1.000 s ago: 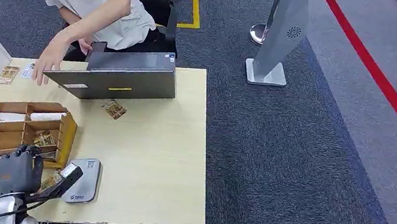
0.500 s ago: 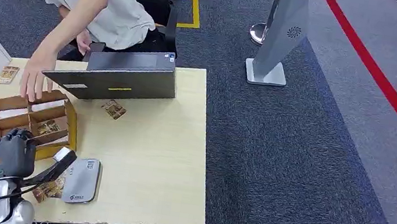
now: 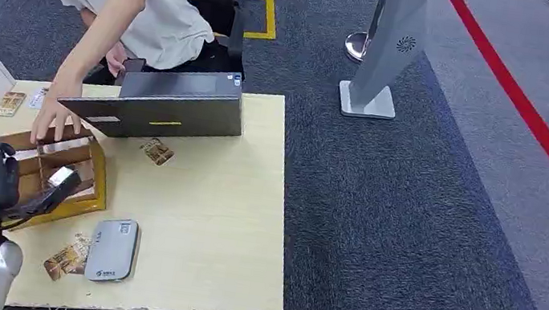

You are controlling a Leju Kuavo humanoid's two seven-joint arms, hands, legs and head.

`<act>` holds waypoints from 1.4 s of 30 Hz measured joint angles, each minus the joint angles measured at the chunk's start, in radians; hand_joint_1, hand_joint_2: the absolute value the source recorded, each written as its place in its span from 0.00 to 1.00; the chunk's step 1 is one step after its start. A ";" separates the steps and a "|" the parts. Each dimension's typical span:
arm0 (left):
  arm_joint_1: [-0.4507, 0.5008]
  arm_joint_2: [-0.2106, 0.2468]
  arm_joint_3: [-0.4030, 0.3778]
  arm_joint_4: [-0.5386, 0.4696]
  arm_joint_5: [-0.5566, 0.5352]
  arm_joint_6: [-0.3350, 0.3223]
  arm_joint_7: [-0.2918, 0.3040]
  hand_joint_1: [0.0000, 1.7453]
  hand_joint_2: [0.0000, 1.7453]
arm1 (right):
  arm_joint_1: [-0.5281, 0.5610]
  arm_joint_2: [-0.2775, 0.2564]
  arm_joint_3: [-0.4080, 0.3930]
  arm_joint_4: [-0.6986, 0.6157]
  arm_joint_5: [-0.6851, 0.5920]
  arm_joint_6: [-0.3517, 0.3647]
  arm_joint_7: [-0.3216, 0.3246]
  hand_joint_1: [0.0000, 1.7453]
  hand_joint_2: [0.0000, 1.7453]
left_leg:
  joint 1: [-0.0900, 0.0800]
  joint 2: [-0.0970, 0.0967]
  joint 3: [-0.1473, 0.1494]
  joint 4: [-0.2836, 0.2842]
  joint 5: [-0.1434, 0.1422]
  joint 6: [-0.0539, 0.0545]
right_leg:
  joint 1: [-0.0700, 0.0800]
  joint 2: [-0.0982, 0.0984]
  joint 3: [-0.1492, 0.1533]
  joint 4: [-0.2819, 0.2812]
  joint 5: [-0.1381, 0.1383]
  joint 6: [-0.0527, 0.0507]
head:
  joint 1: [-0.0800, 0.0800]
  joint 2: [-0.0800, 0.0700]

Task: Pass the card to the sensor for recognition and then transmit it.

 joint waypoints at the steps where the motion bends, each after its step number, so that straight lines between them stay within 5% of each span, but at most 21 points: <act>1: -0.003 0.013 0.000 0.006 0.002 0.000 0.001 1.00 1.00 | 0.001 0.000 -0.004 0.000 -0.012 -0.001 -0.010 0.00 0.00 | 0.000 0.000 0.000 0.000 0.000 0.000 | 0.000 0.000 0.000 0.000 0.000 0.000 | 0.000 0.000; 20: -0.162 0.269 0.000 0.111 0.034 -0.109 0.007 1.00 1.00 | 0.022 -0.005 -0.153 0.004 -0.132 -0.001 -0.138 0.00 0.00 | 0.001 0.000 -0.001 0.000 0.000 0.000 | 0.000 0.000 0.000 0.000 0.000 0.000 | 0.000 0.000; 39: -0.167 0.302 0.000 0.114 0.034 -0.123 0.007 1.00 1.00 | 0.028 -0.006 -0.182 0.000 -0.146 0.004 -0.152 0.00 0.00 | 0.000 0.000 -0.001 0.000 0.000 0.000 | 0.000 0.000 0.000 0.000 0.000 0.000 | 0.000 0.000; 40: -0.167 0.302 0.000 0.114 0.034 -0.125 0.007 0.00 1.00 | 0.028 -0.006 -0.183 0.000 -0.146 0.004 -0.152 0.00 0.00 | 0.000 0.000 -0.001 0.000 0.000 0.000 | 0.000 0.000 0.000 0.000 0.000 0.000 | 0.000 0.000; 42: -0.167 0.302 0.000 0.114 0.034 -0.129 0.007 0.00 1.00 | 0.028 -0.006 -0.183 0.000 -0.145 0.006 -0.152 0.00 0.00 | 0.000 0.000 -0.001 0.000 0.000 0.000 | 0.000 0.000 0.000 0.000 0.000 0.000 | 0.000 0.000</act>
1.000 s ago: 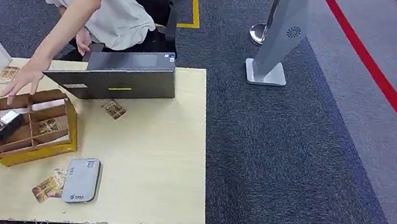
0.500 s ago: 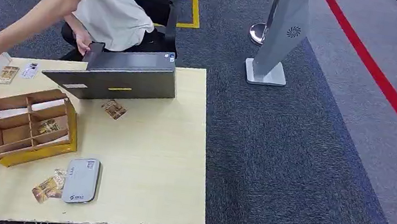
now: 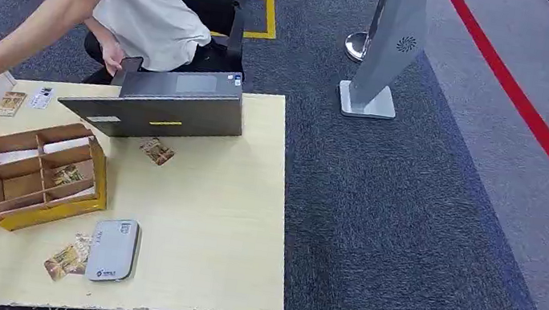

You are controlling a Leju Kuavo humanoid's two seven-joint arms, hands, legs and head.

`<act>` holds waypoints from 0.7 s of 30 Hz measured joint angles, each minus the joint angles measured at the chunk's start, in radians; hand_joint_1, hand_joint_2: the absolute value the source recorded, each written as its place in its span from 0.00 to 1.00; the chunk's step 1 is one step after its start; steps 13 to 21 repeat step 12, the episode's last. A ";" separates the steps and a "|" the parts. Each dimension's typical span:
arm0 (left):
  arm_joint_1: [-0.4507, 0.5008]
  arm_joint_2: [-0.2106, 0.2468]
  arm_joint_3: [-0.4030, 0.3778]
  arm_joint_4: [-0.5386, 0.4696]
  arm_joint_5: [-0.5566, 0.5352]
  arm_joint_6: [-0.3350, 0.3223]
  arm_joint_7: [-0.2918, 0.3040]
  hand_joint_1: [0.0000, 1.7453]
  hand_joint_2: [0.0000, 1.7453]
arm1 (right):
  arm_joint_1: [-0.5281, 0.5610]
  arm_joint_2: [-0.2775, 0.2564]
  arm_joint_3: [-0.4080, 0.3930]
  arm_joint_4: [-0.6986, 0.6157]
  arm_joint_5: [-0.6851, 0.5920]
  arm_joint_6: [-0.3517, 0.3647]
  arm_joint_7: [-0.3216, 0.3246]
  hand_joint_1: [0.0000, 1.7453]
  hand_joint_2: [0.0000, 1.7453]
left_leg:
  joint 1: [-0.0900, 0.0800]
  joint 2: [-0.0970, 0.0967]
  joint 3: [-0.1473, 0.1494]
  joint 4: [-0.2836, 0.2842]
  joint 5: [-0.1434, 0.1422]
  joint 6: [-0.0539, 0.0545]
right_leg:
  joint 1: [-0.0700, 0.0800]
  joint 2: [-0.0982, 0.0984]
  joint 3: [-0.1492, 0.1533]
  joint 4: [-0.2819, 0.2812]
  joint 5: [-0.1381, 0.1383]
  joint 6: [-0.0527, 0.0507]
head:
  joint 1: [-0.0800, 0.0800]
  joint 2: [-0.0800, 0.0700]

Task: Pass the card to the sensor for recognition and then transmit it.

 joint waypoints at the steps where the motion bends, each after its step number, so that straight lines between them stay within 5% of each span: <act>1: 0.000 0.000 0.000 0.000 0.000 -0.005 0.000 0.00 1.00 | 0.000 0.000 0.000 0.000 0.000 0.001 0.000 0.00 0.00 | 0.000 0.000 0.000 0.000 0.000 0.000 | 0.000 0.000 0.000 0.000 0.000 0.000 | 0.000 0.000; 21: -0.001 0.000 -0.001 -0.002 0.016 -0.016 0.000 0.00 1.00 | 0.000 0.000 0.000 0.000 0.002 0.005 0.006 0.00 0.00 | 0.000 0.000 0.000 0.000 0.000 0.000 | 0.000 0.000 0.000 0.000 0.000 0.000 | 0.000 0.000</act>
